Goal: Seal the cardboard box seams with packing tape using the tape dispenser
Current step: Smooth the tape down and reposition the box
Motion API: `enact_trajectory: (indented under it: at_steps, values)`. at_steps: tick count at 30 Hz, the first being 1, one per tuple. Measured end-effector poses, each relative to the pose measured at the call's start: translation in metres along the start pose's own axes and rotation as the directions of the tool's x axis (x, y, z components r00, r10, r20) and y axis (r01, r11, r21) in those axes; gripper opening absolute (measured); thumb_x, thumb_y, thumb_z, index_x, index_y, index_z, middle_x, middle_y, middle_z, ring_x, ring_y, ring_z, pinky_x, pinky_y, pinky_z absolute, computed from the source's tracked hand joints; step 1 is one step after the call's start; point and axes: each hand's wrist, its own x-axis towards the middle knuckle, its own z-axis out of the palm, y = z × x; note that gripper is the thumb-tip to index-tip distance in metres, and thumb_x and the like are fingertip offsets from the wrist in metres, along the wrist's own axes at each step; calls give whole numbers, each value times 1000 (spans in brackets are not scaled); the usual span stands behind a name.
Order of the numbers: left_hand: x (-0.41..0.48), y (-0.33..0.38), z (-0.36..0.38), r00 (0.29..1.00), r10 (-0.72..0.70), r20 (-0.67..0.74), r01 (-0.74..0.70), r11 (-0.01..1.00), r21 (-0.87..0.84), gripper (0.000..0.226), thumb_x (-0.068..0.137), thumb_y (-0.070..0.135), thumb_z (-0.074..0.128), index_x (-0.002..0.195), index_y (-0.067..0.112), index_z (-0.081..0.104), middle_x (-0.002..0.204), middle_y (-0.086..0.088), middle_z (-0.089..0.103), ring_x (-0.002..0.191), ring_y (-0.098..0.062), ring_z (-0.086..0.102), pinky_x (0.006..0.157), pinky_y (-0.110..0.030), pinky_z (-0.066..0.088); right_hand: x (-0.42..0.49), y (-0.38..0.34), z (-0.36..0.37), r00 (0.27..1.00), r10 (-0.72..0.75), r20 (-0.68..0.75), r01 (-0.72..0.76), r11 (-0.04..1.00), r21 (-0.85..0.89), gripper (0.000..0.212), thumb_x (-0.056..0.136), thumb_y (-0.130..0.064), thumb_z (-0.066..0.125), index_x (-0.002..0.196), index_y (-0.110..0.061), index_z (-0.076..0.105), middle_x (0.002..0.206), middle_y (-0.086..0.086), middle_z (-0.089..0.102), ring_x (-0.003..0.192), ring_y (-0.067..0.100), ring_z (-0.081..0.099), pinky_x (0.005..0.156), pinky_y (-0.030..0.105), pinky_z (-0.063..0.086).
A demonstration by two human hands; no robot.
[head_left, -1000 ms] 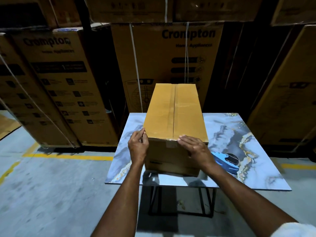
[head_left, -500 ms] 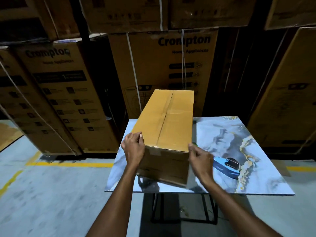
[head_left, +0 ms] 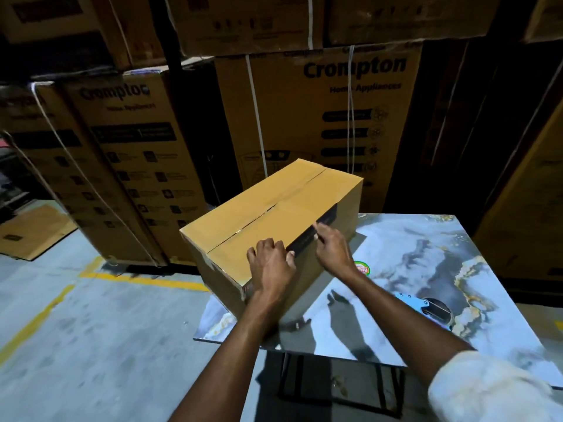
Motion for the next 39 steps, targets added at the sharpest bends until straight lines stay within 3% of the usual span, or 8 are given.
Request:
enact_trajectory:
  at_steps: [6,12,15,19,24,31,37,39]
  values:
    - [7,34,35,997,-80,-20,82,986,144,47,103,45,47,142,19,49,141,-9,51,133,-27,43,115,-48,31,110,44,-42,985,-20,174,73,949,-307,49,107,-38,36,154,-24,37,165,17,21,150,35,21,120,54,16]
    - [0,37,60,987,-74,-146,104,972,211,59,93,50,62,139,12,57,139,-16,56,133,-35,48,111,-53,36,194,102,-78,945,124,302,9,915,-403,59,105,-56,26,157,-28,27,167,21,5,153,40,7,119,59,7]
    - [-4,35,68,983,-45,-177,89,964,252,66,89,54,65,139,11,57,139,-17,55,132,-36,49,109,-52,38,228,127,-89,953,111,281,10,918,-396,70,95,-71,37,152,-30,36,166,21,11,152,41,8,117,60,11]
    - [-2,31,69,979,-21,-201,78,958,277,72,87,64,59,139,13,57,139,-15,54,131,-35,50,108,-49,37,250,136,-92,944,95,316,1,957,-290,79,80,-80,54,139,-27,45,148,11,50,135,35,45,109,54,27]
    - [4,5,59,955,-13,-296,94,961,260,59,90,66,52,119,16,64,123,-10,59,117,-32,55,100,-49,36,207,145,-78,991,100,92,-93,992,-84,67,77,-76,57,121,-25,54,124,14,58,113,35,57,93,47,51]
    - [28,-14,31,913,-219,-343,235,972,4,54,96,66,35,81,17,53,87,-5,52,87,-27,48,88,-46,35,48,131,-73,970,79,-232,-85,996,-17,35,93,-54,59,114,-26,61,105,10,56,104,31,53,86,40,46]
    - [53,36,31,996,28,-82,-22,997,71,63,92,71,39,91,15,67,100,-7,62,100,-28,53,87,-45,41,-42,141,-87,995,26,-98,-8,984,179,58,89,-62,61,141,-40,47,126,-8,53,112,4,54,91,21,48]
    - [49,51,34,992,123,-36,-119,988,97,61,91,70,45,89,13,69,98,-9,64,98,-30,55,85,-45,42,-57,177,-96,990,118,-74,-113,991,68,80,80,-74,64,147,-40,37,142,-7,49,129,12,47,104,35,44]
